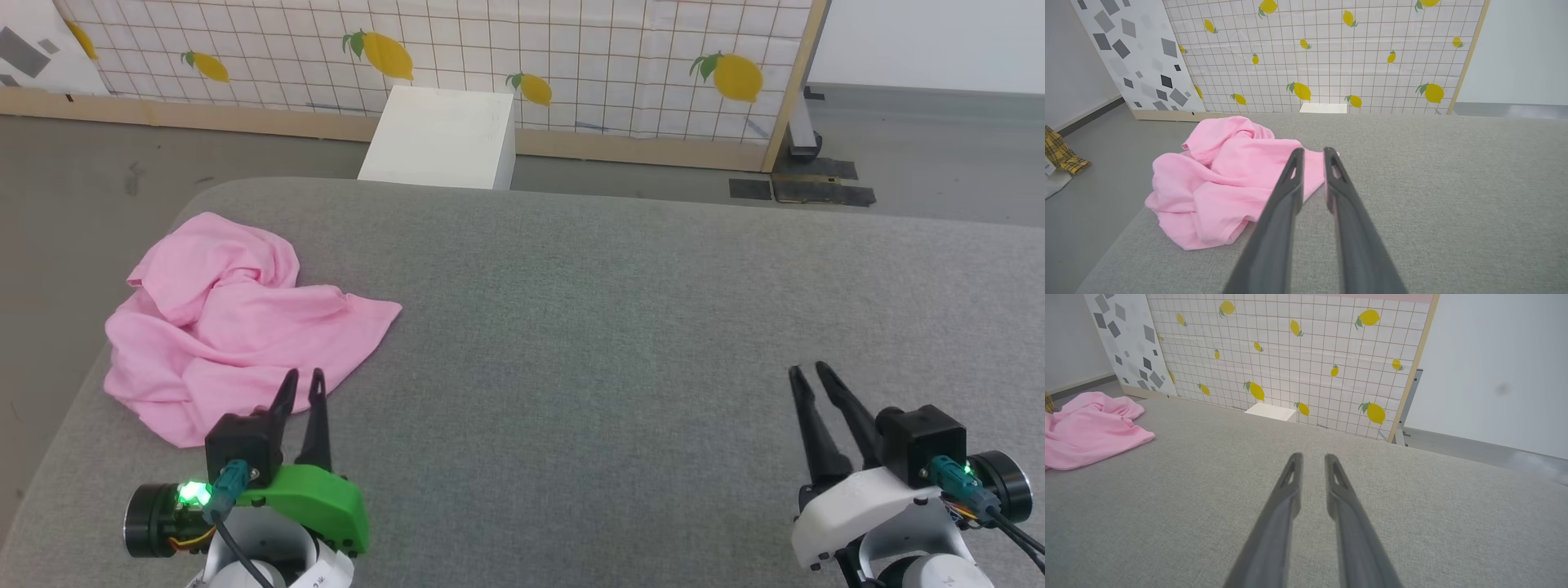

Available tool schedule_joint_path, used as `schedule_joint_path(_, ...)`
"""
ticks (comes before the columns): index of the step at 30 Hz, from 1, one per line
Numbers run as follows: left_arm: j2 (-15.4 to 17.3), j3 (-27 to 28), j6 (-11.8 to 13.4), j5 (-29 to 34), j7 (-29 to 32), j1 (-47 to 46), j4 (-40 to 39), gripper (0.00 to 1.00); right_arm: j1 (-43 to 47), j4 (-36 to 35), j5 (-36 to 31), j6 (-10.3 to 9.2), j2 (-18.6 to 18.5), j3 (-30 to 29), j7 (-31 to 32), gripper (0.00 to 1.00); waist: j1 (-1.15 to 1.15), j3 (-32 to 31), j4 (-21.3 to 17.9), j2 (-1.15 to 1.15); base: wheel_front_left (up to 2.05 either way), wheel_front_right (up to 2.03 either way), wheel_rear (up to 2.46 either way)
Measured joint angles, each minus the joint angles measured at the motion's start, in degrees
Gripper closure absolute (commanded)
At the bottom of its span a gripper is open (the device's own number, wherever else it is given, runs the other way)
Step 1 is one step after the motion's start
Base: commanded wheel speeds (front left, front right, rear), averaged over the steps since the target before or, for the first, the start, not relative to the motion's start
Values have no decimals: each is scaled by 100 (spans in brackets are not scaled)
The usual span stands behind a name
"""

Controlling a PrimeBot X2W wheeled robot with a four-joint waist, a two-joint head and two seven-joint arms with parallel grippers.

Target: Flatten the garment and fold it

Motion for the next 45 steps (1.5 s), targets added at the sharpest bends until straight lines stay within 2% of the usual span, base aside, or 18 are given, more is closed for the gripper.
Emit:
schedule_joint_path(10, 0, -66, 48, -79, -62, -2, 44, 0, 0, 16, 20, 0, 0, -4, -30, 0, 0, 1, 34, 0, 0, 0, 0)
schedule_joint_path(20, 0, -131, 137, -154, -187, -4, 74, 0, 0, 38, 69, 0, 0, 12, -121, 0, 0, 0, 230, 0, 0, 0, 0)
schedule_joint_path(45, 0, -189, 356, -236, -506, 0, 93, 0, -2, 49, 122, 0, 1, 145, -325, 0, 0, 15, 1196, 0, 0, 0, 0)
